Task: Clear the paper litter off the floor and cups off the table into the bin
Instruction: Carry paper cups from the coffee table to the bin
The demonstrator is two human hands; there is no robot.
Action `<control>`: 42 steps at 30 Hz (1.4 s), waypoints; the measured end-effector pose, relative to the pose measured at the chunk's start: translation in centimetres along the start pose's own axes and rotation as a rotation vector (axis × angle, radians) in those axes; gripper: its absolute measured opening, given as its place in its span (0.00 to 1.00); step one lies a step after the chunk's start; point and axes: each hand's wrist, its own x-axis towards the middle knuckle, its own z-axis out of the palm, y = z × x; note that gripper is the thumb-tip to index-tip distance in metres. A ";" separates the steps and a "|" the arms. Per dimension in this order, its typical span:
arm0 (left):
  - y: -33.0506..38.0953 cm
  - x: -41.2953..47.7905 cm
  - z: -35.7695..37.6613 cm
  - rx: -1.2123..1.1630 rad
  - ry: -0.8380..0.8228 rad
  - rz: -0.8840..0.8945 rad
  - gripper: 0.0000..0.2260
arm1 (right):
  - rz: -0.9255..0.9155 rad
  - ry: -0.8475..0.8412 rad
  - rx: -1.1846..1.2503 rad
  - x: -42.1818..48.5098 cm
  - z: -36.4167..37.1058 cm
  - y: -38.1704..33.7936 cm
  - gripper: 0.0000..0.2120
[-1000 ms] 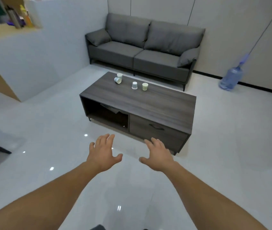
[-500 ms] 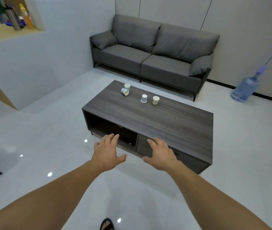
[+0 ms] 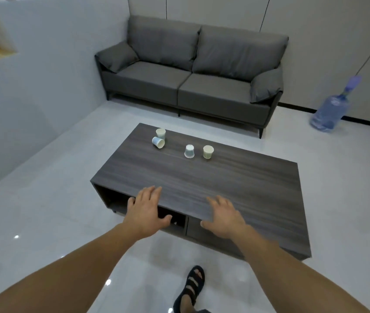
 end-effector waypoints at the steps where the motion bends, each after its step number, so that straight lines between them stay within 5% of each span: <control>1: -0.2 1.9 -0.2 -0.001 -0.002 -0.009 0.42 | -0.005 0.004 0.003 2.2 -0.7 0.1 0.41; 16: -1.8 24.8 -2.0 -0.021 -0.142 -0.006 0.42 | 0.035 -0.078 0.033 23.5 -7.2 0.2 0.40; 28: -7.5 42.3 0.7 -0.015 -0.360 0.170 0.43 | 0.267 -0.166 0.110 37.5 -7.6 -2.4 0.41; 42: -11.5 51.3 9.7 -0.104 -0.505 0.118 0.43 | 0.271 -0.148 0.100 56.8 -5.3 -0.9 0.37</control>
